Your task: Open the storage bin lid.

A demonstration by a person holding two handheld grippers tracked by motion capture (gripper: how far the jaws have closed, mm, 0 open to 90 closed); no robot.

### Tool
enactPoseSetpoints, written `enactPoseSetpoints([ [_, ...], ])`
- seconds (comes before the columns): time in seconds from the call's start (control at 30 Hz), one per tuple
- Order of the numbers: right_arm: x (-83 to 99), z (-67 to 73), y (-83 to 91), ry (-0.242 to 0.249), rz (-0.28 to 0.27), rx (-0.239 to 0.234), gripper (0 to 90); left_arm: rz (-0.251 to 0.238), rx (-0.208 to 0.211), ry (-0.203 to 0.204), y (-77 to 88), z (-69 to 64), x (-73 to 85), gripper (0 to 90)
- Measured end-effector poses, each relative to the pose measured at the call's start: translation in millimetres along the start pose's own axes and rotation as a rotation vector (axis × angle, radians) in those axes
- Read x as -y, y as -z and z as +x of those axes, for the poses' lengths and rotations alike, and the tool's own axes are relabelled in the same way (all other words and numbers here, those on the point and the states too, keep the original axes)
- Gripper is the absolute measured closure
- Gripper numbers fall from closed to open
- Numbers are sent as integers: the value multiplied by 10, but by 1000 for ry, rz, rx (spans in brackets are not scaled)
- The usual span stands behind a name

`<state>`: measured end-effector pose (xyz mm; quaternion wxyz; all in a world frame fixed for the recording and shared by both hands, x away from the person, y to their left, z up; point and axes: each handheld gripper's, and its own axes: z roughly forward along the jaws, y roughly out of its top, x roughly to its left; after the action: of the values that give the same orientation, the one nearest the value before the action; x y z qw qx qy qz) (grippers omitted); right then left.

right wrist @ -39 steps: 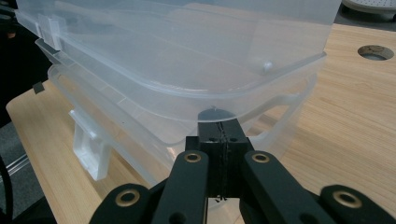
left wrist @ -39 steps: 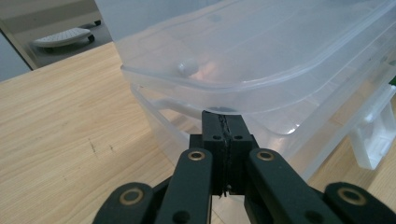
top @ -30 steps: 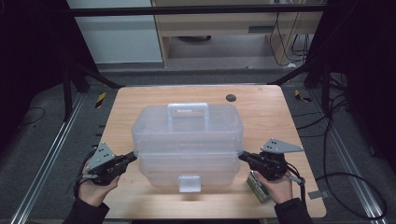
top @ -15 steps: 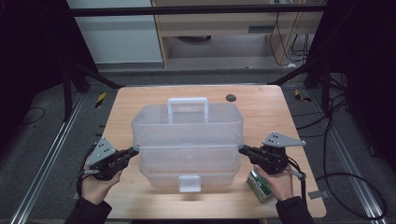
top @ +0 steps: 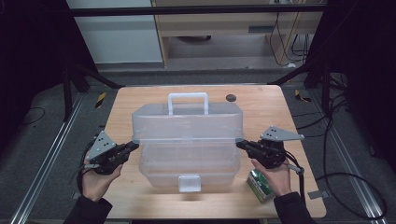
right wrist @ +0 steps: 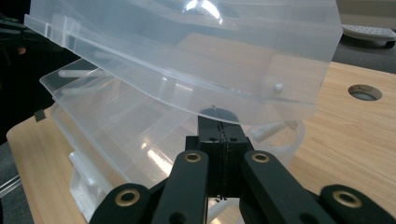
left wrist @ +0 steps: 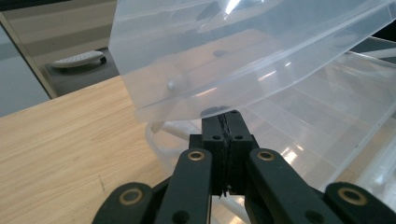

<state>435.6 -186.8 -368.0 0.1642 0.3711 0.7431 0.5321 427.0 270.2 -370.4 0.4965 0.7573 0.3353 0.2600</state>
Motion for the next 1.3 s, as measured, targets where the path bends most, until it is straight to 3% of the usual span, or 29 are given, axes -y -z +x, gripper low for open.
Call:
enactPoseSetpoints([
  [0.43,-3,3,-4,4,4,0,900,6,-10,-2,-6,14,50,858],
  [0.63,15,1,-10,7,11,0,900,-4,-91,-11,63,42,118,702],
  [0.73,17,0,-12,4,13,1,900,-23,-106,-19,68,55,109,618],
  [0.97,18,2,-12,6,15,3,900,-36,-83,-32,-25,44,56,553],
  [1.3,16,2,-14,6,16,3,900,-52,-70,-49,-135,42,24,571],
])
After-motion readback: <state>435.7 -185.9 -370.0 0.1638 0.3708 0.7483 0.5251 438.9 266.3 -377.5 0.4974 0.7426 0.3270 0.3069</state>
